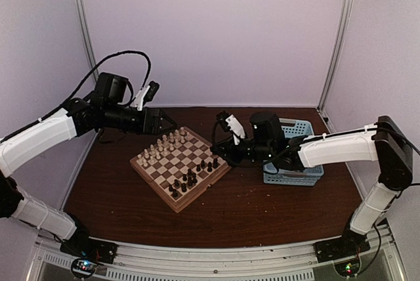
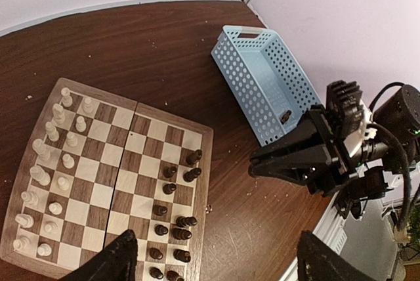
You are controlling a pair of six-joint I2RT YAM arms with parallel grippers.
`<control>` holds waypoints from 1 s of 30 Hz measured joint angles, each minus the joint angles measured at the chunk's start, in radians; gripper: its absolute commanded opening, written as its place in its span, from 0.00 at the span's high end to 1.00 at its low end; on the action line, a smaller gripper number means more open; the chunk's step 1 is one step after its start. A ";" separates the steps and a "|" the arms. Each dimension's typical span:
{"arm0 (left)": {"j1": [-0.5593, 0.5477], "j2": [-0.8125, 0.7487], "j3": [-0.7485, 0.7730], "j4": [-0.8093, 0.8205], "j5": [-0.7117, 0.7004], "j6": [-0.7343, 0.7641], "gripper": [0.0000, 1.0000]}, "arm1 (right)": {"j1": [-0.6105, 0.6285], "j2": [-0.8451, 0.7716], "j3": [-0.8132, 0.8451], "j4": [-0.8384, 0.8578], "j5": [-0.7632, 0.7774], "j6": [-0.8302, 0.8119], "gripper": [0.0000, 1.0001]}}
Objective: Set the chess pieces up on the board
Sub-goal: Place the chess piece on the chessboard.
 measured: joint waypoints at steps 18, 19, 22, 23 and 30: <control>0.001 -0.020 -0.015 -0.089 -0.016 0.067 0.22 | -0.093 0.272 0.129 0.104 -0.055 -0.022 0.87; 0.001 -0.024 -0.016 -0.091 -0.020 0.069 0.22 | -0.102 0.280 0.136 0.104 -0.060 -0.022 0.87; 0.001 -0.030 -0.018 -0.093 -0.026 0.073 0.22 | -0.124 0.313 0.170 0.109 -0.077 -0.020 0.88; 0.001 -0.031 -0.019 -0.093 -0.028 0.073 0.22 | -0.132 0.325 0.180 0.111 -0.083 -0.016 0.88; 0.001 -0.034 -0.021 -0.114 -0.049 0.087 0.22 | -0.156 0.381 0.206 0.099 -0.092 0.003 0.88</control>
